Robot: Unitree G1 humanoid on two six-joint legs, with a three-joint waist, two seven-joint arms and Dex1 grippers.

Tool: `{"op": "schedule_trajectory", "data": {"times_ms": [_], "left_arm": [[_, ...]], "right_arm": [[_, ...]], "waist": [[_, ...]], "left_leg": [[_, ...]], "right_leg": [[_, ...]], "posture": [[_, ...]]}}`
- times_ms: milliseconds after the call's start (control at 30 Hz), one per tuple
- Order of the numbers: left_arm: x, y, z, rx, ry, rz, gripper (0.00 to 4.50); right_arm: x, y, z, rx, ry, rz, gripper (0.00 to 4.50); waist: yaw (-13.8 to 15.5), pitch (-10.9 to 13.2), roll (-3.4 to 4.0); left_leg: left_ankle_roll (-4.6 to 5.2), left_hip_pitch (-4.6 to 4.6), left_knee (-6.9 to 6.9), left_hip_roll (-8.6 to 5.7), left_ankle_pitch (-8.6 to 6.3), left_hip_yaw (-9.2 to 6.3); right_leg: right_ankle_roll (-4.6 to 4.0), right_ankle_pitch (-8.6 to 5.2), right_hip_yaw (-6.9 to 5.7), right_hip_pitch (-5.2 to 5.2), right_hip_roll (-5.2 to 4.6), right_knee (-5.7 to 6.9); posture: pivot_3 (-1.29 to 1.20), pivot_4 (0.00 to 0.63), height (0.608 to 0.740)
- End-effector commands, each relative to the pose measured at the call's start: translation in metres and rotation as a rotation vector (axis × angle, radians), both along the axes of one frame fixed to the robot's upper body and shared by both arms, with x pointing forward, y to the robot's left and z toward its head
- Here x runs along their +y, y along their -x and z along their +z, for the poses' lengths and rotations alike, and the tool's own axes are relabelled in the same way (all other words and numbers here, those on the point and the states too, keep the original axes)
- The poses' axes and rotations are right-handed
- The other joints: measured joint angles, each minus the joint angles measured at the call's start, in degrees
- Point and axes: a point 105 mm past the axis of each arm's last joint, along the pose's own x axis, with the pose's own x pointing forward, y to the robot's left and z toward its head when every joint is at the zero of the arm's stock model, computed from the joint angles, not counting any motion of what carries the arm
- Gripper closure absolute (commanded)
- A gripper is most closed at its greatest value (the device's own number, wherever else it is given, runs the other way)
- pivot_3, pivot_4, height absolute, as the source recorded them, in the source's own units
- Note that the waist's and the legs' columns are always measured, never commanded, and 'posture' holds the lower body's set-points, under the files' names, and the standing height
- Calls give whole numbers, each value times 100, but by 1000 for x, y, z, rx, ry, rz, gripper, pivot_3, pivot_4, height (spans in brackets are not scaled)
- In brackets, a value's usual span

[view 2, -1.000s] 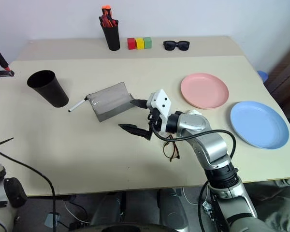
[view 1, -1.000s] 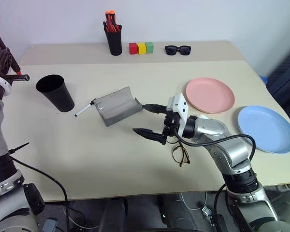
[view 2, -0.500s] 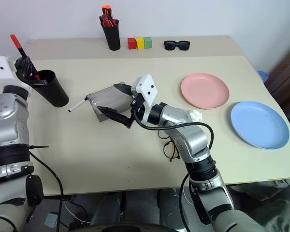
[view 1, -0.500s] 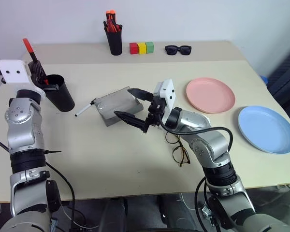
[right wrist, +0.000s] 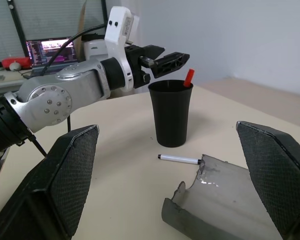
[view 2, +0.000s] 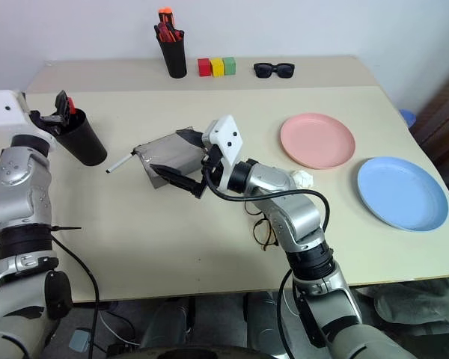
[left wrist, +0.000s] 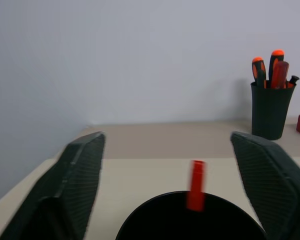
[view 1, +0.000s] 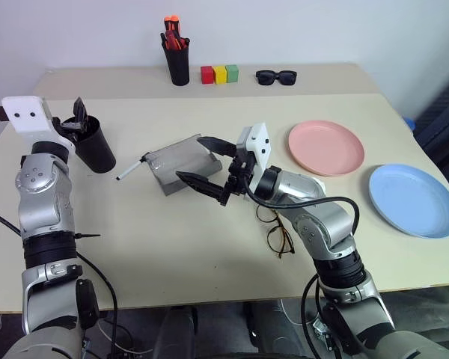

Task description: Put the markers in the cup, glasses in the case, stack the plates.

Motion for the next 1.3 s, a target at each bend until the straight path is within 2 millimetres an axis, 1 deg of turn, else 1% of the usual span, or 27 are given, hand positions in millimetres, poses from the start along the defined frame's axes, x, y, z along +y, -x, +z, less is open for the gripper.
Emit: {"op": "schedule_trajectory", "data": {"times_ms": [33,67,133,167,200,233,267,333,400,467,500,633,700,833,1033,1200,1233,1300], "left_arm": [[-31,15,37,-103,-43,-169,500],[-43,18,39,-93,-67,-231,500],[-57,24,38,-60,-92,-312,500],[-63,28,35,-26,-112,-356,234],[-67,31,33,-1,-126,-385,234],[-70,33,23,80,-139,-406,234],[-69,34,11,164,-160,-405,234],[-61,37,-11,319,-200,-356,234],[-54,38,-23,403,-184,-305,234],[-50,37,-27,437,-149,-279,234],[-52,38,-30,451,-136,-292,234],[-58,35,-52,580,-142,-295,234],[-59,33,-57,610,-136,-292,234],[-50,17,-78,721,-54,-234,234],[-57,-2,-93,830,-7,-261,234],[-61,-6,-105,921,7,-285,234],[-60,-6,-107,929,12,-283,457],[-58,-5,-109,938,10,-279,1054]], "right_arm": [[1,5,10,-45,-26,11,0],[0,4,10,-45,-25,7,0],[-1,3,9,-46,-22,1,0],[-3,2,9,-46,-19,-6,0],[-5,2,9,-46,-17,-11,0],[-8,0,8,-47,-14,-22,0],[-10,-2,8,-47,-11,-33,0],[-16,-6,8,-48,-5,-54,0],[-20,-9,7,-47,2,-68,0],[-23,-10,6,-46,6,-74,0],[-24,-10,5,-44,9,-77,0],[-24,-10,2,-42,14,-79,0],[-23,-10,2,-42,13,-78,0],[-21,-9,2,-39,10,-74,0],[-20,-7,0,-36,13,-71,0],[-22,-7,-1,-36,17,-81,0],[-22,-6,-1,-35,17,-84,0],[-23,-6,-1,-35,17,-88,0]], "waist": [[-1,0,0],[-1,0,0],[-1,0,0],[-4,0,0],[-10,0,1],[-17,1,2],[-30,1,2],[-72,4,8],[-89,4,7],[-84,4,5],[-86,4,6],[-88,4,6],[-90,4,6],[-84,4,6],[-81,4,6],[-95,4,6],[-100,4,6],[-101,4,6]], "left_leg": [[0,-1,0,0,0,0],[0,-2,0,0,0,0],[0,-1,-1,0,0,0],[0,-1,-2,0,0,-1],[0,1,-2,0,0,0],[0,3,-2,0,0,0],[0,3,-2,0,0,1],[0,5,-3,2,0,0],[0,5,-4,2,0,-1],[0,3,-2,2,0,-3],[0,2,-2,2,0,-4],[0,2,-4,1,0,-4],[0,2,-3,1,0,-3],[0,2,-3,2,0,-7],[0,-1,-4,1,0,-6],[0,-1,-4,1,0,-6],[0,0,-4,1,0,-6],[0,0,-5,1,0,-6]], "right_leg": [[0,0,0,0,0,0],[0,0,0,0,0,-1],[0,0,1,0,-1,0],[0,0,0,0,0,1],[-1,0,1,0,0,1],[-1,0,1,1,0,1],[-1,-1,2,1,0,1],[-2,-2,2,0,3,2],[-3,-2,2,-1,4,3],[-3,-3,2,-1,4,3],[-3,-3,1,-1,4,2],[-3,-3,1,-1,4,1],[-3,-2,1,-1,4,1],[-3,-2,0,-1,8,2],[-2,-2,1,-3,6,0],[-2,-2,1,-3,6,0],[-2,-2,1,-3,6,0],[-2,-2,1,-4,6,2]], "posture": [[0,150,740],[0,150,740],[0,150,740],[0,150,740],[0,150,740],[0,150,740],[0,150,740],[0,150,740],[0,150,740],[0,150,740],[0,150,740],[0,150,740],[0,150,740],[0,150,740],[0,150,740],[0,150,740],[0,150,740],[0,150,740]]}}
